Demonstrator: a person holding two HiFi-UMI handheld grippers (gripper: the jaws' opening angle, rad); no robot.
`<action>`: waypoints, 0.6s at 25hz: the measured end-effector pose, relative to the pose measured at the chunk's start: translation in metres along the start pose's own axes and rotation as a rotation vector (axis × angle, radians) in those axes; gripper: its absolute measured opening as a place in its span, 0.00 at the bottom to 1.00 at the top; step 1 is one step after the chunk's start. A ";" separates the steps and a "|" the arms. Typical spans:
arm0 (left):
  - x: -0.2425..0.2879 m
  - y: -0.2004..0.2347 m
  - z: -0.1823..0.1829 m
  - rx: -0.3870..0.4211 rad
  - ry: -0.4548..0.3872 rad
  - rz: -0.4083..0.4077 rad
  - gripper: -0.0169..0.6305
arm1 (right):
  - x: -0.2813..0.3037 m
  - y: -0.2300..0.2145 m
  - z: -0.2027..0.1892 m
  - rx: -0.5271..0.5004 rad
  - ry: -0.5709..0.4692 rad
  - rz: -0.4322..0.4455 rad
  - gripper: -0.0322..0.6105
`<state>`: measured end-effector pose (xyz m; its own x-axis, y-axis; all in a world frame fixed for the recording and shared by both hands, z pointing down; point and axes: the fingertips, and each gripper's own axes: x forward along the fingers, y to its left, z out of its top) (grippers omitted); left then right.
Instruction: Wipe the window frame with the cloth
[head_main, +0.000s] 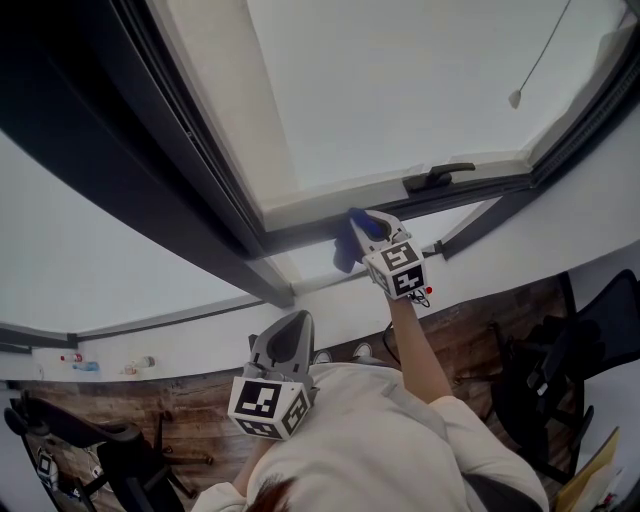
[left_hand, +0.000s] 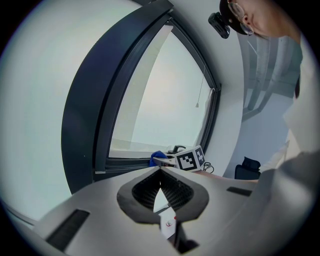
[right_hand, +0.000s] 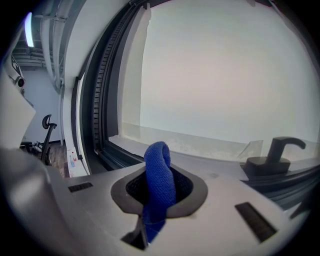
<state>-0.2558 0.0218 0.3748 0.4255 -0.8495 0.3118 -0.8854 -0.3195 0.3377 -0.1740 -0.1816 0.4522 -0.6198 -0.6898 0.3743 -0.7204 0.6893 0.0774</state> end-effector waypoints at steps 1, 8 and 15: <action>0.001 -0.001 0.000 0.001 0.000 -0.001 0.04 | -0.001 -0.003 0.001 0.001 -0.003 -0.007 0.12; 0.005 -0.005 0.001 0.003 0.000 -0.002 0.03 | -0.006 -0.017 -0.008 0.015 0.008 -0.021 0.12; 0.010 -0.008 0.002 0.006 0.000 -0.001 0.03 | -0.012 -0.032 -0.011 0.026 0.004 -0.039 0.12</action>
<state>-0.2447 0.0146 0.3736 0.4264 -0.8492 0.3116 -0.8860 -0.3228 0.3327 -0.1399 -0.1925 0.4556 -0.5897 -0.7152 0.3751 -0.7519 0.6558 0.0684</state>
